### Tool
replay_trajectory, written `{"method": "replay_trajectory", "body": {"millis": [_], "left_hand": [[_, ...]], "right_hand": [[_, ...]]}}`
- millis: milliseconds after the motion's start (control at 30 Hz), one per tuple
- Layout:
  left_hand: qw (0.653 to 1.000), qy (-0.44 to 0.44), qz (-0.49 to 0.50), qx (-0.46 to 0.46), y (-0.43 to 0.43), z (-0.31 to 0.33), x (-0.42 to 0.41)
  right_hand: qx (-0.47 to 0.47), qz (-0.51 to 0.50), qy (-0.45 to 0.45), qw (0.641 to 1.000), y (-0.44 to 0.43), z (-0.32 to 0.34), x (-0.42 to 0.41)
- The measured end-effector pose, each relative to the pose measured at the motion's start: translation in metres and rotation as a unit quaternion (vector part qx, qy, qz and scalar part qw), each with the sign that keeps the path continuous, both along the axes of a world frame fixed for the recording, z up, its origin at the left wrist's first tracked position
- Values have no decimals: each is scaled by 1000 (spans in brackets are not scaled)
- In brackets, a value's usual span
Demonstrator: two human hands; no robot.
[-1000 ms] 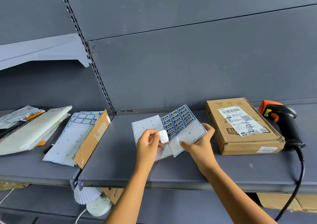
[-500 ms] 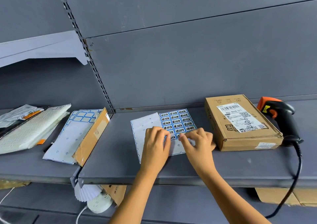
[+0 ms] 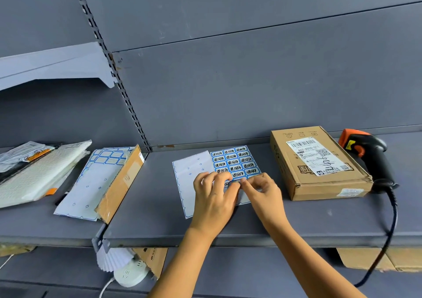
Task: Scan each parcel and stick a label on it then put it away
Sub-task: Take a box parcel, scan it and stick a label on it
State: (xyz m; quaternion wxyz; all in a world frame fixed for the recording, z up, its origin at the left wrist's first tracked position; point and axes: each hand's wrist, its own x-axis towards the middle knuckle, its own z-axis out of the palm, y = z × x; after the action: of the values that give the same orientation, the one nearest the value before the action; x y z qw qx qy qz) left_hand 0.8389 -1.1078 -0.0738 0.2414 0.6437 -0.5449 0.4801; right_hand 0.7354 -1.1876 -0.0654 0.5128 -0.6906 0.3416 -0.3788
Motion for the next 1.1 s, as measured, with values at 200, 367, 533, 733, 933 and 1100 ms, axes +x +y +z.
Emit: {"method": "replay_trajectory", "body": {"millis": [200, 367, 533, 733, 933, 1100], "left_hand": [[1000, 27, -6, -8, 1, -3, 1], [990, 138, -8, -1, 1, 0, 1], [956, 272, -103, 32, -35, 22, -41], [872, 453, -161, 89, -94, 28, -94], [898, 363, -146, 202, -118, 15, -102], [923, 272, -127, 241, -113, 13, -88]], "right_hand": [[18, -9, -42, 999, 1, 1, -2], [-11, -50, -110, 993, 6, 6, -10], [-80, -109, -163, 977, -1, 31, -36], [-160, -206, -93, 961, -66, 58, -104], [-104, -193, 62, 974, -119, 50, -159], [-65, -171, 69, 981, -140, 49, -173]]}}
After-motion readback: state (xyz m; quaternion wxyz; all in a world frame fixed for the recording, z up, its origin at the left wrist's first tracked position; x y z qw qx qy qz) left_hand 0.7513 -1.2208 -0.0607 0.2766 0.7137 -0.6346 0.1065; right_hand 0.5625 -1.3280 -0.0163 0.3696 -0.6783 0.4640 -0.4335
